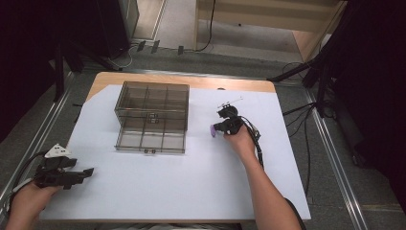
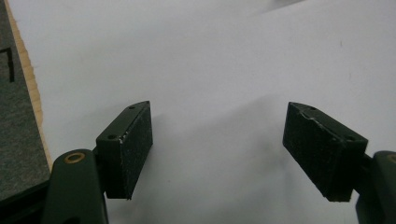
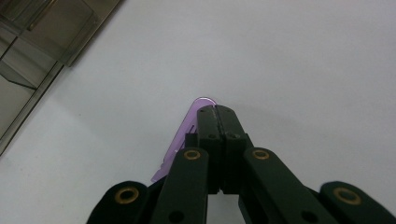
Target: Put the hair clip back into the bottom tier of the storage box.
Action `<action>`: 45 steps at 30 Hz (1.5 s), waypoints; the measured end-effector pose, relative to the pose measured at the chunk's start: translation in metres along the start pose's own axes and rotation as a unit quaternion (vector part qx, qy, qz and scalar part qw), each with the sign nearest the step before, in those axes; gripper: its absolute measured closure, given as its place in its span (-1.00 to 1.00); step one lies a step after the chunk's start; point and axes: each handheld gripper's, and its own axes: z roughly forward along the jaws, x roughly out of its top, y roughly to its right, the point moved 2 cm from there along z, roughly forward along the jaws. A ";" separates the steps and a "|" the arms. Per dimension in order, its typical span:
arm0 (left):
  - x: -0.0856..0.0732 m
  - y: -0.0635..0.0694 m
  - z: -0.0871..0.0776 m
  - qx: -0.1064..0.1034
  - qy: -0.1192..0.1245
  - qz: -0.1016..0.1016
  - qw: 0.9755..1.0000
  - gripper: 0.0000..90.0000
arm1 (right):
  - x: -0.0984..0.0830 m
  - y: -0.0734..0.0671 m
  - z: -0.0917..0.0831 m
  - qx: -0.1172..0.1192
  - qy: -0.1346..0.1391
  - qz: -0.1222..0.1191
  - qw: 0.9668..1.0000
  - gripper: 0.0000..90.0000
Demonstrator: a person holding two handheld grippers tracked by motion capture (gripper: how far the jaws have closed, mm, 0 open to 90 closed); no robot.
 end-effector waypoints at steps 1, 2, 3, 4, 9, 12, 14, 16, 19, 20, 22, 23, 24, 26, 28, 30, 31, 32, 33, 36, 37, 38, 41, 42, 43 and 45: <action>0.000 0.000 0.000 0.000 0.001 -0.001 1.000 -0.44 | 0.000 0.000 0.000 0.001 0.000 0.002 1.000 1.00; 0.000 0.000 0.000 0.002 0.002 -0.001 1.000 -0.44 | 0.000 0.000 0.000 0.001 0.000 0.001 1.000 1.00; 0.000 0.000 0.000 0.000 0.001 -0.001 1.000 -0.44 | 0.000 0.001 -0.001 0.000 -0.001 -0.002 1.000 1.00; 0.000 0.000 0.000 -0.001 -0.001 0.001 1.000 -0.44 | 0.001 0.002 -0.003 0.000 0.002 -0.003 1.000 1.00; 0.001 0.001 0.001 -0.001 0.001 0.001 1.000 -0.44 | 0.003 0.002 -0.015 0.000 0.018 0.005 1.000 0.96; 0.001 0.002 0.001 0.001 0.002 0.002 1.000 -0.44 | 0.007 0.001 -0.021 0.001 0.016 0.008 1.000 0.87; 0.002 0.002 0.000 0.000 0.005 0.004 1.000 -0.44 | 0.009 0.000 -0.022 0.003 0.005 0.010 1.000 0.82; 0.003 0.002 0.000 0.002 0.006 0.008 1.000 -0.44 | 0.010 -0.002 -0.022 -0.002 -0.010 0.010 1.000 0.76; 0.005 0.004 0.000 -0.001 0.011 0.010 1.000 -0.44 | 0.013 -0.005 -0.023 -0.015 -0.020 0.013 1.000 0.68; 0.005 0.004 0.001 -0.001 0.012 0.012 1.000 -0.44 | 0.015 -0.006 -0.023 -0.016 -0.021 0.014 1.000 0.65; 0.005 0.005 0.001 -0.002 0.011 0.013 1.000 -0.44 | 0.017 -0.008 -0.024 -0.017 -0.027 0.020 0.999 0.60; 0.006 0.006 0.001 -0.004 0.012 0.012 1.000 -0.44 | 0.019 -0.008 -0.024 -0.021 -0.029 0.015 0.999 0.59; 0.006 0.006 0.001 -0.004 0.013 0.013 1.000 -0.44 | 0.020 -0.009 -0.024 -0.028 -0.031 0.010 0.999 0.58; 0.007 0.007 0.001 -0.004 0.016 0.013 1.000 -0.44 | 0.022 -0.010 -0.024 -0.031 -0.038 0.005 0.999 0.58; 0.008 0.007 0.001 -0.008 0.020 0.016 1.000 -0.44 | 0.023 -0.012 -0.023 -0.026 -0.045 0.006 0.999 0.59; 0.009 0.008 0.001 -0.008 0.021 0.018 1.000 -0.44 | 0.023 -0.013 -0.023 -0.027 -0.047 0.007 0.998 0.59; 0.010 0.009 0.001 -0.009 0.021 0.018 1.000 -0.44 | 0.024 -0.014 -0.023 -0.024 -0.052 0.010 0.998 0.59; 0.010 0.009 0.002 -0.009 0.022 0.019 1.000 -0.44 | 0.024 -0.014 -0.023 -0.024 -0.052 0.010 0.998 0.59; 0.010 0.010 0.002 -0.009 0.022 0.019 1.000 -0.44 | 0.024 -0.014 -0.022 -0.024 -0.053 0.011 0.998 0.59; 0.011 0.010 0.003 -0.010 0.022 0.023 0.999 -0.44 | 0.026 -0.015 -0.020 -0.038 -0.066 0.009 0.997 0.58; 0.011 0.011 0.003 -0.010 0.021 0.023 0.999 -0.44 | 0.028 -0.016 -0.019 -0.042 -0.070 0.005 0.997 0.58; 0.012 0.011 0.004 -0.010 0.021 0.023 0.999 -0.44 | 0.029 -0.016 -0.018 -0.041 -0.072 0.009 0.997 0.58; 0.011 0.011 0.004 -0.011 0.017 0.025 0.999 -0.44 | 0.030 -0.018 -0.014 -0.037 -0.085 0.010 0.996 0.58; 0.011 0.011 0.004 -0.012 0.017 0.024 0.999 -0.44 | 0.030 -0.019 -0.013 -0.037 -0.090 0.010 0.995 0.58; 0.011 0.011 0.004 -0.012 0.017 0.024 0.999 -0.44 | 0.030 -0.020 -0.011 -0.037 -0.096 0.011 0.995 0.58; 0.011 0.011 0.004 -0.012 0.017 0.025 0.999 -0.44 | 0.030 -0.021 -0.009 -0.038 -0.102 0.012 0.994 0.57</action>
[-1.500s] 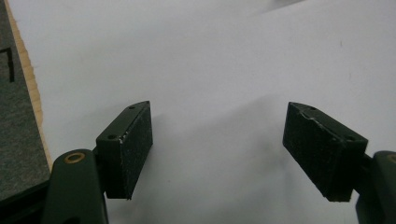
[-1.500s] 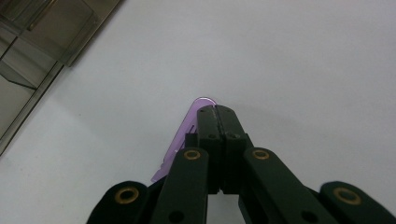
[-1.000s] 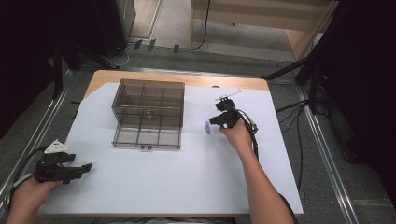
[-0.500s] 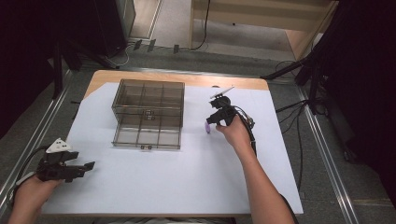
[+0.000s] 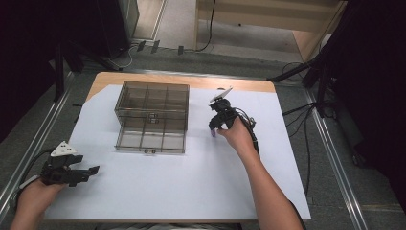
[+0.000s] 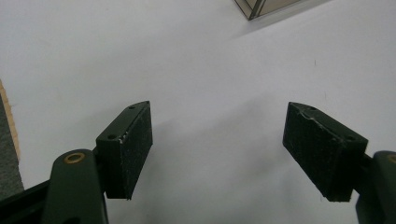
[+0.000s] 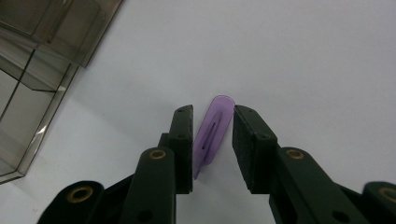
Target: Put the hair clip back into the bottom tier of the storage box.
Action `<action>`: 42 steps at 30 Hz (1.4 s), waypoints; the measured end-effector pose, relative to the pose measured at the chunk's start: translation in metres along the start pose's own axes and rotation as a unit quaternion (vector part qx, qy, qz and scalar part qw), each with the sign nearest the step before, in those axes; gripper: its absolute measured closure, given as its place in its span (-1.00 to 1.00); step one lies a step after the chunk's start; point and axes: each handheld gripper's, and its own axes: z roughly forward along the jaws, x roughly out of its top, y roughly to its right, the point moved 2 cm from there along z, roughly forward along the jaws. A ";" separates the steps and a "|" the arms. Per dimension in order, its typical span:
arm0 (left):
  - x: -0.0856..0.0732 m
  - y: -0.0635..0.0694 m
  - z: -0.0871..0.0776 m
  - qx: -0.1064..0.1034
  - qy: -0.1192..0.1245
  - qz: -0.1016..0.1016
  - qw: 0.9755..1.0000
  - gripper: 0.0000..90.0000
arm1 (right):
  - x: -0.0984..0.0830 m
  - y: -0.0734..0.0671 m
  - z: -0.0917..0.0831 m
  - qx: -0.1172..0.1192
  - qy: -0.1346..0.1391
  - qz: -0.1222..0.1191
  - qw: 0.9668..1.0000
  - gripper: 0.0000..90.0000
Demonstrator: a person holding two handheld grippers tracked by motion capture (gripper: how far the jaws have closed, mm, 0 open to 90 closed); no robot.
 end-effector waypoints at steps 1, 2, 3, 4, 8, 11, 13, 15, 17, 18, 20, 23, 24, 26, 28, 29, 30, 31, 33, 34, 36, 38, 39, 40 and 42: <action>0.000 0.000 0.000 0.000 0.000 0.000 1.000 -0.44 | 0.000 0.000 0.001 -0.001 -0.003 0.000 1.000 0.57; 0.000 0.000 0.000 0.000 0.000 0.000 1.000 -0.44 | 0.001 -0.001 0.002 -0.004 -0.006 0.000 1.000 0.57; 0.000 0.000 0.000 0.000 0.001 0.001 1.000 -0.44 | 0.001 -0.001 0.003 -0.007 -0.008 -0.001 1.000 0.57; 0.000 0.000 0.000 0.001 0.000 0.001 1.000 -0.44 | 0.001 -0.001 0.004 -0.012 -0.009 -0.002 1.000 0.57; 0.000 0.000 0.000 0.001 0.000 0.001 1.000 -0.44 | 0.001 -0.001 0.007 -0.017 -0.016 0.002 1.000 0.56; 0.000 0.001 0.000 0.002 0.000 0.002 1.000 -0.44 | 0.002 -0.002 0.009 -0.014 -0.020 0.002 1.000 0.55; 0.000 0.000 0.000 0.001 0.001 0.002 1.000 -0.44 | 0.002 -0.004 0.012 -0.015 -0.026 0.001 1.000 0.55; 0.000 0.000 0.000 0.001 0.000 0.001 1.000 -0.44 | 0.003 -0.005 0.014 -0.021 -0.035 -0.003 0.999 0.55; 0.000 0.000 0.000 0.001 0.000 0.001 1.000 -0.44 | 0.004 -0.007 0.016 -0.025 -0.038 -0.005 0.999 0.55; 0.000 0.000 0.001 0.001 0.000 0.001 1.000 -0.44 | 0.005 -0.008 0.017 -0.027 -0.041 -0.009 0.999 0.55; 0.000 0.000 0.001 0.001 0.000 0.001 1.000 -0.44 | 0.006 -0.011 0.018 -0.035 -0.043 -0.013 0.998 0.55; 0.000 0.000 0.001 0.001 0.000 0.000 1.000 -0.44 | 0.006 -0.012 0.018 -0.043 -0.046 -0.020 0.998 0.56; 0.000 0.000 0.001 0.001 0.000 0.001 1.000 -0.44 | 0.005 -0.012 0.018 -0.044 -0.047 -0.023 0.998 0.58; 0.000 0.000 0.001 0.000 -0.001 0.001 1.000 -0.44 | 0.005 -0.013 0.018 -0.048 -0.050 -0.024 0.997 0.62; 0.000 0.000 0.001 0.001 -0.002 0.002 1.000 -0.44 | 0.005 -0.013 0.018 -0.049 -0.051 -0.027 0.997 0.64; 0.000 0.000 0.001 0.002 -0.003 0.004 1.000 -0.44 | 0.005 -0.013 0.018 -0.049 -0.050 -0.028 0.997 0.64; 0.000 0.001 0.001 0.001 -0.003 0.002 1.000 -0.44 | 0.004 -0.014 0.018 -0.051 -0.050 -0.029 0.997 0.65; 0.000 0.001 0.001 0.001 -0.002 0.002 1.000 -0.44 | 0.004 -0.015 0.018 -0.053 -0.049 -0.030 0.997 0.66; 0.000 0.001 0.001 0.001 -0.002 0.002 1.000 -0.44 | 0.004 -0.016 0.018 -0.055 -0.048 -0.033 0.997 0.70; 0.001 0.001 0.001 0.001 -0.002 0.002 1.000 -0.44 | 0.003 -0.016 0.018 -0.053 -0.047 -0.036 0.997 0.71; 0.001 0.001 0.001 0.000 0.000 0.001 1.000 -0.44 | 0.003 -0.017 0.018 -0.056 -0.047 -0.037 0.997 0.72; 0.000 0.000 0.000 0.000 -0.001 0.002 1.000 -0.44 | 0.003 -0.016 0.018 -0.052 -0.047 -0.035 0.997 0.72; 0.000 0.000 0.000 0.000 -0.001 0.001 1.000 -0.44 | 0.004 -0.015 0.018 -0.048 -0.045 -0.033 0.997 0.72; 0.000 0.000 0.001 0.000 0.000 0.001 1.000 -0.44 | 0.004 -0.014 0.018 -0.046 -0.047 -0.028 0.997 0.72; 0.000 0.000 0.001 -0.001 0.000 0.001 1.000 -0.44 | 0.004 -0.013 0.018 -0.042 -0.046 -0.029 0.998 0.72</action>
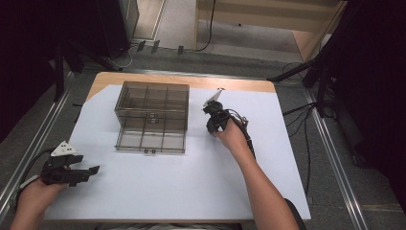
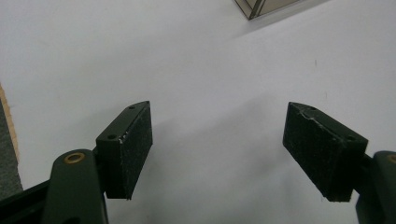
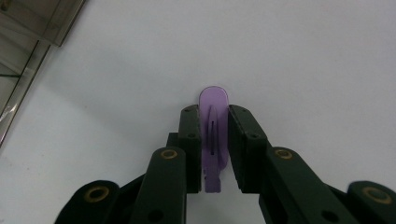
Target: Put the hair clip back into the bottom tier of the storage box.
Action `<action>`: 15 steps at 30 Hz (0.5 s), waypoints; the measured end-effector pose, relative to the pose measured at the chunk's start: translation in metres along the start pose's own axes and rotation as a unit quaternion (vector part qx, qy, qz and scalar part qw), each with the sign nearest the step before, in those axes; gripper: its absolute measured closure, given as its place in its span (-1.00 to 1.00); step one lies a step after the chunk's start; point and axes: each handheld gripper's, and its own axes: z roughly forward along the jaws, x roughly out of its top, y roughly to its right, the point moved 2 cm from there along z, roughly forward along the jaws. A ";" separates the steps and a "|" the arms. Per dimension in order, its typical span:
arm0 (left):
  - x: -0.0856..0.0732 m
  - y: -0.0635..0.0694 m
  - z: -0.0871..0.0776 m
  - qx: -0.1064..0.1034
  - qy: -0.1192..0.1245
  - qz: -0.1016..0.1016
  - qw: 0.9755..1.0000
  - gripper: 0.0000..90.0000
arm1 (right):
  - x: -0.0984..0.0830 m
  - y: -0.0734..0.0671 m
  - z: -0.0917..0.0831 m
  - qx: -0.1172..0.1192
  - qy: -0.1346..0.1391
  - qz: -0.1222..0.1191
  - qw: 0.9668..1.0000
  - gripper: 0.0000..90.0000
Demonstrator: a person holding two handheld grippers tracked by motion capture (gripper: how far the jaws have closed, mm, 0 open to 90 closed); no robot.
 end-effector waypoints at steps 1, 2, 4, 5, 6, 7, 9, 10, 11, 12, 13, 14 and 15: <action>0.000 0.000 0.000 0.000 -0.001 0.001 1.000 -0.44 | 0.000 0.000 0.000 0.001 -0.001 -0.002 1.000 0.72; 0.000 0.000 0.001 -0.001 -0.001 0.001 1.000 -0.44 | 0.000 0.000 0.000 0.001 0.000 -0.003 1.000 0.72; 0.001 0.001 0.001 -0.001 -0.001 0.002 1.000 -0.44 | 0.000 0.001 0.000 0.004 -0.002 0.000 1.000 0.73; 0.001 0.001 0.001 -0.001 -0.001 0.001 1.000 -0.44 | 0.000 0.002 -0.001 0.007 -0.001 0.001 1.000 0.72; 0.001 0.001 0.001 -0.001 0.000 0.001 1.000 -0.44 | 0.000 0.003 -0.001 0.009 -0.001 0.003 1.000 0.73; 0.001 0.001 0.001 -0.002 0.000 0.002 1.000 -0.44 | 0.000 0.003 -0.001 0.011 0.001 0.003 1.000 0.73; 0.001 0.000 0.001 -0.001 -0.001 0.003 1.000 -0.44 | 0.000 0.004 -0.001 0.015 -0.001 0.006 1.000 0.72; 0.001 0.000 0.001 -0.001 -0.001 0.002 1.000 -0.44 | 0.000 0.003 -0.002 0.015 -0.001 0.008 1.000 0.73; 0.001 0.000 0.001 -0.001 0.000 0.002 1.000 -0.44 | 0.000 0.003 -0.003 0.017 -0.001 0.009 1.000 0.73; 0.001 0.000 0.001 -0.002 0.000 0.001 1.000 -0.44 | 0.000 0.003 -0.004 0.018 0.001 0.006 1.000 0.73; 0.001 0.000 0.001 -0.001 -0.001 0.001 1.000 -0.44 | 0.000 0.003 -0.005 0.018 0.001 0.004 1.000 0.73; 0.001 0.000 0.001 -0.002 0.000 0.000 1.000 -0.44 | 0.000 0.003 -0.006 0.018 0.003 0.003 1.000 0.73; 0.001 0.000 0.001 -0.001 -0.001 0.001 1.000 -0.44 | -0.001 0.003 -0.007 0.019 0.004 0.004 1.000 0.72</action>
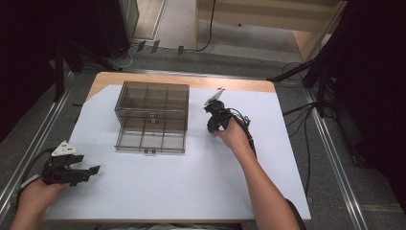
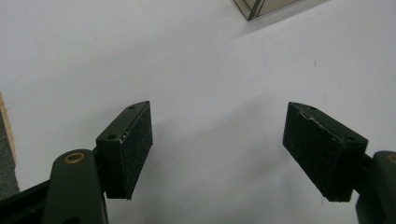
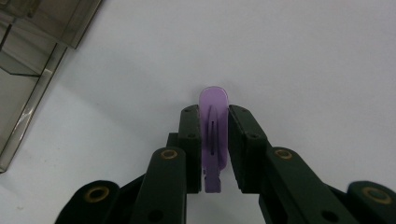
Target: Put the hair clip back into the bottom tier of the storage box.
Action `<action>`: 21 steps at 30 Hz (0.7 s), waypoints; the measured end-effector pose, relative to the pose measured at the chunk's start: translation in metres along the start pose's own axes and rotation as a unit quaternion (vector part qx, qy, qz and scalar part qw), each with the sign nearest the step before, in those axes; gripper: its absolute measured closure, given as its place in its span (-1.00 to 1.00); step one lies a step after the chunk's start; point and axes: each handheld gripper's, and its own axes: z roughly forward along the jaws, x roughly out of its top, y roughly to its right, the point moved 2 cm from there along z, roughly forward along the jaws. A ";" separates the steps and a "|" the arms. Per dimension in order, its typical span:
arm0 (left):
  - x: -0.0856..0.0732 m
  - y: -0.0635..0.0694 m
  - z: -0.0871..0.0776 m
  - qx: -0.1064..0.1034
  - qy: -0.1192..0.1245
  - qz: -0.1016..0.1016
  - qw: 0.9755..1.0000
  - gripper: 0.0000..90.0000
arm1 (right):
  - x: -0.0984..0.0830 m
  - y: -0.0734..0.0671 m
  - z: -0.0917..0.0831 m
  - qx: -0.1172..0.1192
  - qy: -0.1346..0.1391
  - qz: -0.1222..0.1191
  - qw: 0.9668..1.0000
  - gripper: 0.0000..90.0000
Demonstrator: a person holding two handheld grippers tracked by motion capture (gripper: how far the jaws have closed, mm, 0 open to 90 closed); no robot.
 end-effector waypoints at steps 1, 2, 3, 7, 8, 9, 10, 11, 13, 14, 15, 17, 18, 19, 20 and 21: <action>0.000 0.000 0.000 0.000 0.001 -0.001 1.000 -0.44 | 0.000 0.000 -0.001 -0.001 -0.001 0.000 1.000 0.72; 0.000 0.000 0.000 0.000 0.001 -0.001 1.000 -0.44 | 0.000 -0.001 -0.002 0.000 -0.001 -0.001 1.000 0.72; 0.000 0.000 0.000 0.000 0.002 -0.001 1.000 -0.44 | -0.001 -0.001 -0.002 0.001 0.000 -0.002 1.000 0.72; 0.001 0.001 0.000 0.000 0.004 0.000 1.000 -0.44 | -0.001 -0.003 -0.005 0.003 0.002 -0.006 1.000 0.72; 0.001 0.001 0.000 0.000 0.004 0.000 1.000 -0.44 | -0.001 -0.003 -0.006 0.004 0.003 -0.007 1.000 0.72; 0.002 0.001 0.000 0.000 0.004 0.001 1.000 -0.44 | -0.002 -0.003 -0.007 0.005 0.004 -0.010 1.000 0.72; 0.002 0.001 0.000 0.000 0.006 0.001 1.000 -0.44 | -0.002 -0.004 -0.007 0.005 0.004 -0.009 1.000 0.72; 0.003 0.001 0.001 0.000 0.007 0.001 1.000 -0.44 | -0.002 -0.005 -0.008 0.006 0.005 -0.011 1.000 0.72; 0.005 0.001 0.001 -0.001 0.008 0.004 1.000 -0.44 | -0.004 -0.005 -0.011 0.006 0.006 -0.013 1.000 0.72; 0.006 0.001 0.002 -0.002 0.009 0.004 1.000 -0.44 | -0.004 -0.006 -0.012 0.007 0.007 -0.012 1.000 0.72; 0.006 0.002 0.002 -0.002 0.008 0.005 1.000 -0.44 | -0.005 -0.006 -0.013 0.007 0.008 -0.013 1.000 0.72; 0.008 0.002 0.004 -0.003 0.009 0.007 1.000 -0.44 | -0.006 -0.007 -0.015 0.010 0.011 -0.015 1.000 0.72; 0.009 0.002 0.004 -0.004 0.010 0.008 1.000 -0.44 | -0.007 -0.008 -0.017 0.010 0.010 -0.014 1.000 0.72; 0.009 0.003 0.004 -0.004 0.010 0.009 1.000 -0.44 | -0.007 -0.008 -0.017 0.010 0.013 -0.016 1.000 0.72; 0.010 0.003 0.005 -0.005 0.010 0.009 1.000 -0.44 | -0.008 -0.008 -0.019 0.011 0.013 -0.016 1.000 0.72; 0.011 0.003 0.005 -0.005 0.010 0.011 1.000 -0.44 | -0.009 -0.008 -0.019 0.011 0.014 -0.017 1.000 0.72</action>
